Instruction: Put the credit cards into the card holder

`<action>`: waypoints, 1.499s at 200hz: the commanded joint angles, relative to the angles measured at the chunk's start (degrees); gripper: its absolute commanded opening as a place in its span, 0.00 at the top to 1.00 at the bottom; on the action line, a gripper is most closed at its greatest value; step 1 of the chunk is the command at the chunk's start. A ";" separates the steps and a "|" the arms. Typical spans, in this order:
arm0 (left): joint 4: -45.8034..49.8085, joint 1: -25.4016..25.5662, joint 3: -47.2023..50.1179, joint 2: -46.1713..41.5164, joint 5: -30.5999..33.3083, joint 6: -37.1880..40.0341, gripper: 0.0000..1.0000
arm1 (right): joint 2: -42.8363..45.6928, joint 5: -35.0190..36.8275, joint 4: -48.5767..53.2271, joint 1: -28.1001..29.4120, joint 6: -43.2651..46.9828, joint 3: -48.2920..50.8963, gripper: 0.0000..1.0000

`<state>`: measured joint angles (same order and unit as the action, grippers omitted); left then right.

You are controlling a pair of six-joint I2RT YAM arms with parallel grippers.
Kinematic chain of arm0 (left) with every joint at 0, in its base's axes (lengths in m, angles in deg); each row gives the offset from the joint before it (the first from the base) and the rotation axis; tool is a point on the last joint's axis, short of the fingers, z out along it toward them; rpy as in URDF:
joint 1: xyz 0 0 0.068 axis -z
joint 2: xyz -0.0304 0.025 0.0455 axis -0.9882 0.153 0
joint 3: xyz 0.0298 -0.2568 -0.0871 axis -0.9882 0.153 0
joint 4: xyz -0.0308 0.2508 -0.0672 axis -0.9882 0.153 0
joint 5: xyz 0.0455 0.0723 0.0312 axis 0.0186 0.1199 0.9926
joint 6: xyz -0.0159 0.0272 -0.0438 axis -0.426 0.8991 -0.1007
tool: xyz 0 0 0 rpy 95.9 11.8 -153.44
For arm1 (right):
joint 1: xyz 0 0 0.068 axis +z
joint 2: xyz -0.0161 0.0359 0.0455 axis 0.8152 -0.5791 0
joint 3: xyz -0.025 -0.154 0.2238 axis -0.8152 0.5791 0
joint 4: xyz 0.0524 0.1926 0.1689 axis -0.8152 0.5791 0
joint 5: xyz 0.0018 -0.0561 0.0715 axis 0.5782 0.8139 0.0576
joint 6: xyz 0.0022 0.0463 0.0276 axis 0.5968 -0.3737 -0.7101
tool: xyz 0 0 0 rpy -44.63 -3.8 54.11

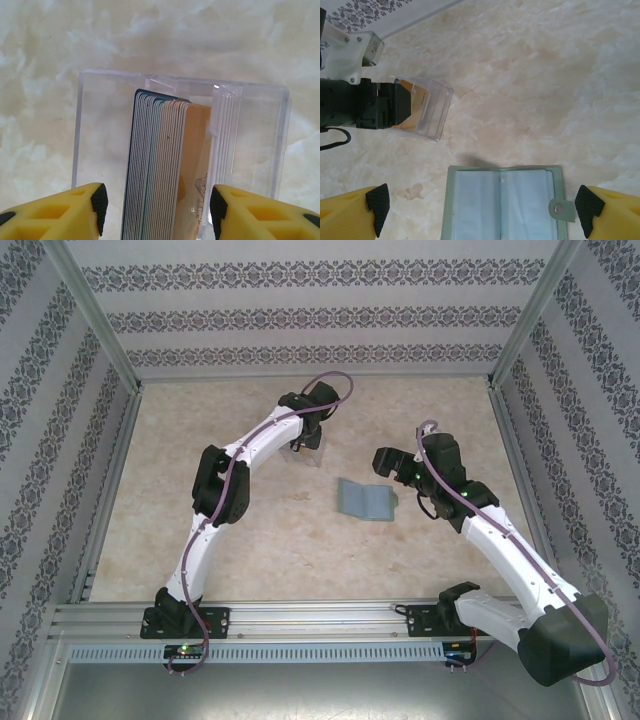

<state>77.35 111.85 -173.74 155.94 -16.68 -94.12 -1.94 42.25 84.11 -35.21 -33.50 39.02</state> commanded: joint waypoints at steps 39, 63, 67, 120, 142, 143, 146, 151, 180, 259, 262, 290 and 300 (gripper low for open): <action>2.63 -0.67 -1.96 -0.01 2.40 1.48 0.40 | -0.13 0.95 1.54 0.82 1.09 -2.41 0.02; 2.30 -0.75 -1.99 0.15 2.82 1.47 0.40 | -0.22 1.03 1.65 0.82 1.42 -2.72 0.02; 2.33 -0.76 -1.99 0.16 2.96 1.56 0.40 | -0.23 1.10 1.59 0.83 1.42 -2.64 0.02; 2.74 -0.99 -1.99 1.24 2.70 1.85 0.40 | -0.71 1.00 1.58 0.91 1.30 -2.90 0.02; 2.69 -1.32 -1.99 0.96 3.06 1.77 0.41 | -0.62 0.97 1.62 0.97 1.34 -3.05 0.02; 2.66 -1.40 -1.99 0.96 3.08 1.82 0.41 | -0.60 0.94 1.64 0.98 1.38 -3.06 0.02; 2.61 -1.47 -1.99 0.90 3.26 1.92 0.41 | -0.65 0.99 1.59 0.91 1.40 -3.07 0.02; 2.43 -1.47 -1.99 0.85 3.50 1.98 0.41 | -0.65 1.09 1.58 0.91 1.41 -3.00 0.02; 2.15 -2.05 -2.03 1.04 3.38 2.05 0.41 | -0.69 1.10 1.68 0.90 1.33 -3.17 0.02; -0.13 -2.16 0.64 -2.54 3.95 -0.67 0.62 | -0.22 2.28 1.68 0.84 1.44 -2.63 0.02; -0.10 -2.13 0.67 -2.52 3.98 -0.71 0.62 | -0.25 2.24 1.75 0.83 1.42 -2.71 0.02; -0.19 -2.05 0.63 -2.78 4.16 -0.52 0.63 | -0.13 2.25 1.61 0.81 1.44 -2.37 0.02; 0.14 -2.09 0.56 -2.89 4.54 -0.81 0.63 | -0.13 2.29 1.75 0.78 1.44 -2.37 0.02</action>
<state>77.13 110.43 -173.72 155.83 -14.14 -93.98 -2.64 42.92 85.25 -34.84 -33.23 37.82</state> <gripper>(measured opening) 0.372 0.982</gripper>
